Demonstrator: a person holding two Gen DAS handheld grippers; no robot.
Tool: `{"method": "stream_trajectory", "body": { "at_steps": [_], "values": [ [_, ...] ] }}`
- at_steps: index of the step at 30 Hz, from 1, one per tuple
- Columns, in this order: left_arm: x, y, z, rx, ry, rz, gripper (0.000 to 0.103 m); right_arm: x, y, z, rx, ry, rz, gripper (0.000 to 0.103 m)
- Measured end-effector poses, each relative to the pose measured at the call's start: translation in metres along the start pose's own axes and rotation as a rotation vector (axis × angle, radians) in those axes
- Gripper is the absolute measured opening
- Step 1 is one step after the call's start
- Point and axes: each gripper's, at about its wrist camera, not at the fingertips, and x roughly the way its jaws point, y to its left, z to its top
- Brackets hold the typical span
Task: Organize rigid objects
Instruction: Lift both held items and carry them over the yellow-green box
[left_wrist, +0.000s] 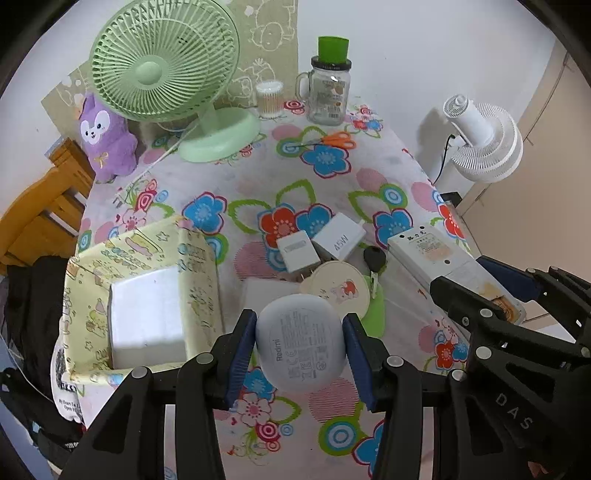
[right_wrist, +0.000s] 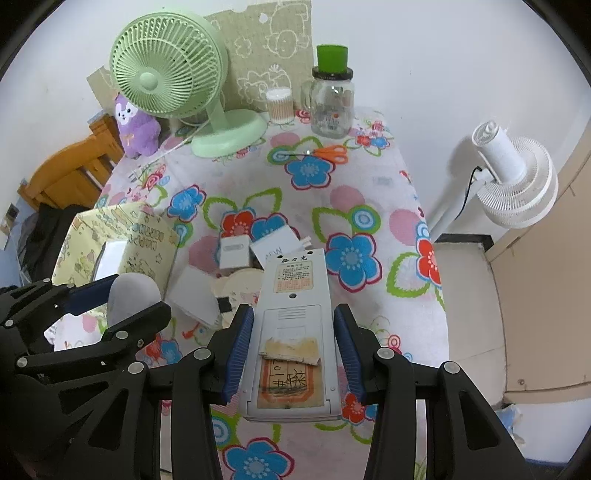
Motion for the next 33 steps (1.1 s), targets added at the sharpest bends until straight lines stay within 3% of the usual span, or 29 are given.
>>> {"method": "stream_trajectory", "body": {
  "at_steps": [15,33],
  "values": [
    [-0.009,0.049,0.01,0.007,-0.022,-0.02,0.049,-0.005,0.046,0.02,0.012,-0.036,-0.014,0.048],
    [-0.002,0.117,0.006,0.003,0.004,-0.029,0.049,0.01,0.114,0.038,0.002,-0.02,-0.018,0.048]
  ]
}}
